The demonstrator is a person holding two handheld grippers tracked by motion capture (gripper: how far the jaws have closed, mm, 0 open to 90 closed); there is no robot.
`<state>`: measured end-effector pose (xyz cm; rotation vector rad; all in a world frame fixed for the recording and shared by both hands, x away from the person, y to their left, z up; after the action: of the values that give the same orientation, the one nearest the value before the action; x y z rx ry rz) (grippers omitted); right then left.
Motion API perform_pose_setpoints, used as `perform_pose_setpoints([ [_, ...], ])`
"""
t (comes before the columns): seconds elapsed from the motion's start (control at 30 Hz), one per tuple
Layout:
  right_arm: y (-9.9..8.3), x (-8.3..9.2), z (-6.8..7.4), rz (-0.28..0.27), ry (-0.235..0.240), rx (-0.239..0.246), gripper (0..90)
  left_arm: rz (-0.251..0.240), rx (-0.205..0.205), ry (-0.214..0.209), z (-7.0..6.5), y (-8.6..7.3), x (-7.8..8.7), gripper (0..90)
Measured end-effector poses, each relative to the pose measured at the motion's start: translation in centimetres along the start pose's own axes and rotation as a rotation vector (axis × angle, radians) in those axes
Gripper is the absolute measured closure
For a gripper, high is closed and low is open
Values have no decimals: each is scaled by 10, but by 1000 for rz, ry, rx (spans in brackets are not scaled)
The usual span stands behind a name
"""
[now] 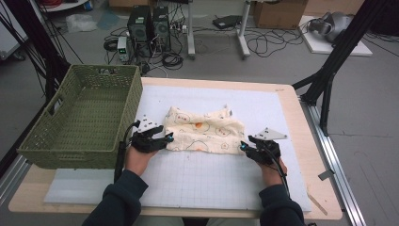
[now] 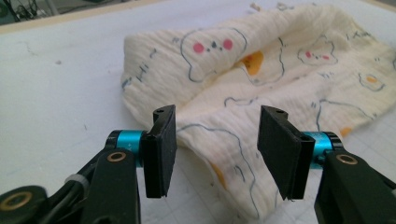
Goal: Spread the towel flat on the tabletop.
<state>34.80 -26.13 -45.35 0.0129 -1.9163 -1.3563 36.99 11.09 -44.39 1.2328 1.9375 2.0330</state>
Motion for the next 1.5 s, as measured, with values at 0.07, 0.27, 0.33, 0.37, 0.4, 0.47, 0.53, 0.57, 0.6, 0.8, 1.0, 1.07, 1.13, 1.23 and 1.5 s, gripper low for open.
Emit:
perform_pose_setpoints([
  [0.07,-5,-1,4,17,20,12,583,24,-4,-13,-2,-2,-1,476],
  [0.27,-8,-6,12,49,69,48,607,101,-20,-11,-6,-11,-9,509],
  [0.33,-9,-9,14,74,62,71,622,114,-12,-13,-5,-17,-11,537],
  [0.37,-9,-10,14,68,64,66,628,123,-9,-18,-5,-21,-12,540],
  [0.4,-9,-10,14,67,64,66,628,145,-9,-26,-5,-22,-13,565],
  [0.47,-10,-10,14,67,69,59,635,136,-27,-24,-7,-22,-14,609],
  [0.53,-10,-9,14,67,78,46,655,147,-55,-10,-10,-22,-15,664],
  [0.57,-11,-10,13,65,84,39,661,148,-66,-8,-11,-22,-15,688],
  [0.6,-11,-10,13,67,85,29,669,151,-76,-10,-11,-22,-15,716],
  [0.8,-11,-10,15,78,112,-16,814,154,-91,-26,-16,-23,-15,861],
  [1.0,-10,-9,16,77,122,-14,835,164,-72,-38,-13,-23,-11,864],
  [1.07,-10,-9,17,78,115,4,830,162,-69,-40,-13,-23,-11,864],
  [1.13,-10,-9,17,80,112,4,797,161,-67,-40,-13,-23,-10,864],
  [1.23,-10,-9,16,80,112,-8,744,158,-65,-42,-13,-23,-10,864],
  [1.5,-10,-9,15,85,130,-38,868,141,-44,-52,-13,-27,-6,865],
])
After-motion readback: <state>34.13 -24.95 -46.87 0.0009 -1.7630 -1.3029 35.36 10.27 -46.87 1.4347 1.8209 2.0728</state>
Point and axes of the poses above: each handheld gripper's, and its own axes: x roughly backward along the jaws, y roughly out of its top, z roughly to its left, the point moved 3 cm from there along -x, roughly forward along the jaws, and after that the axes turned 4 degrees about x, right-handed, at the moved point
